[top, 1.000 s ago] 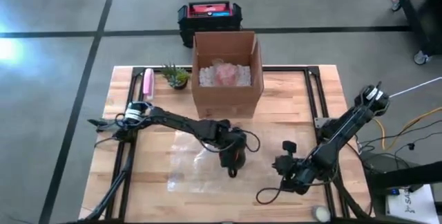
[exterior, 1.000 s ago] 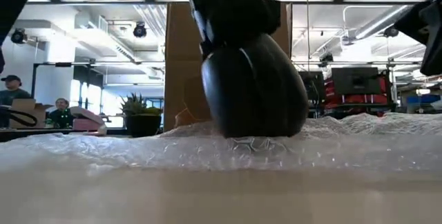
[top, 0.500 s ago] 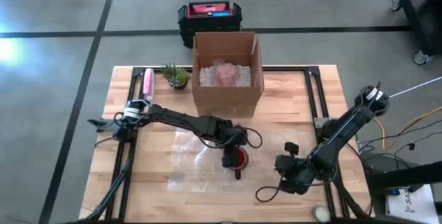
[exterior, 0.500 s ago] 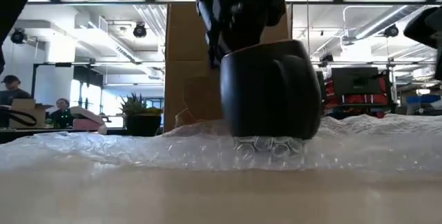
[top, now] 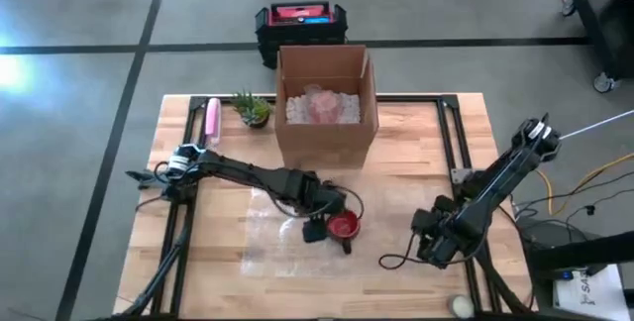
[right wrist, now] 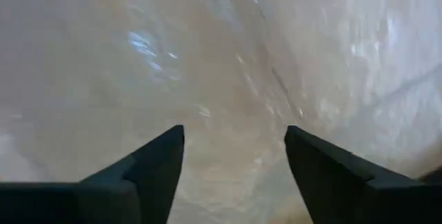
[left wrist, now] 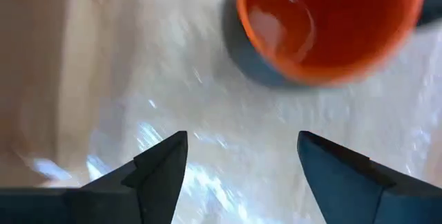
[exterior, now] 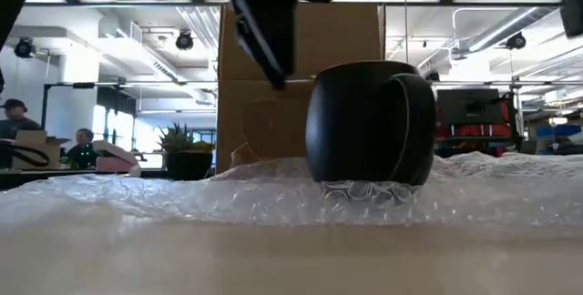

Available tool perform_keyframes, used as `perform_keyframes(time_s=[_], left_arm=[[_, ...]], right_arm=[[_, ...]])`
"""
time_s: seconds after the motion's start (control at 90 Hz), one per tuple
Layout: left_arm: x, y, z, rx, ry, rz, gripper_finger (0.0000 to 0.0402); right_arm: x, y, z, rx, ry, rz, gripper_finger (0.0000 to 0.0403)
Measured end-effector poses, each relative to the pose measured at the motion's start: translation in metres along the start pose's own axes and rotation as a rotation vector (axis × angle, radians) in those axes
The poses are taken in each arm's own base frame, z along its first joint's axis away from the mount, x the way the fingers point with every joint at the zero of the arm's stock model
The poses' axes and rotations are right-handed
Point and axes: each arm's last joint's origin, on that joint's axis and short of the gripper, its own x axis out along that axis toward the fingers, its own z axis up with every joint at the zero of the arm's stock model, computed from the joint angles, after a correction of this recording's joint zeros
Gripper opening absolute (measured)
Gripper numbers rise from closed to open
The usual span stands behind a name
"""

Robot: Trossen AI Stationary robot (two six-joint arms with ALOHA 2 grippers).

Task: Wrap mug
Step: Wrap the black mug with the bubble wrap

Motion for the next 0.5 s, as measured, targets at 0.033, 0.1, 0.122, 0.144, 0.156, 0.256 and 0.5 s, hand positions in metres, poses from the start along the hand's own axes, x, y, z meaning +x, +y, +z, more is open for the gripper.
perform_keyframes(time_s=[0.033,0.1,0.122,0.144,0.156,0.256,0.5], left_arm=[[0.0,-0.003,-0.006,-0.008,0.0,-0.004,0.0249],[0.0,-0.008,-0.019,-0.034,-0.006,-0.003,0.0241],[0.0,-0.008,-0.023,-0.045,-0.01,-0.003,0.0238],[0.001,-0.009,-0.027,-0.055,-0.021,-0.006,0.0236],[0.0,-0.01,-0.028,-0.061,-0.028,-0.008,0.0235],[0.003,-0.012,-0.044,-0.124,-0.094,-0.028,0.0226],[0.028,-0.013,-0.067,-0.182,-0.277,-0.144,0.0214]], right_arm=[[0.003,-0.002,-0.001,0.013,0.004,-0.012,0.0248],[0.007,-0.004,-0.003,0.035,0.009,-0.024,0.0254],[0.008,-0.005,-0.003,0.038,0.01,-0.028,0.0255],[0.01,-0.006,-0.003,0.042,0.011,-0.029,0.0255],[0.011,-0.006,-0.003,0.043,0.011,-0.029,0.0255],[0.02,-0.004,-0.005,0.042,-0.003,0.029,0.0252],[0.042,-0.005,-0.007,0.074,-0.064,0.123,0.0201]])
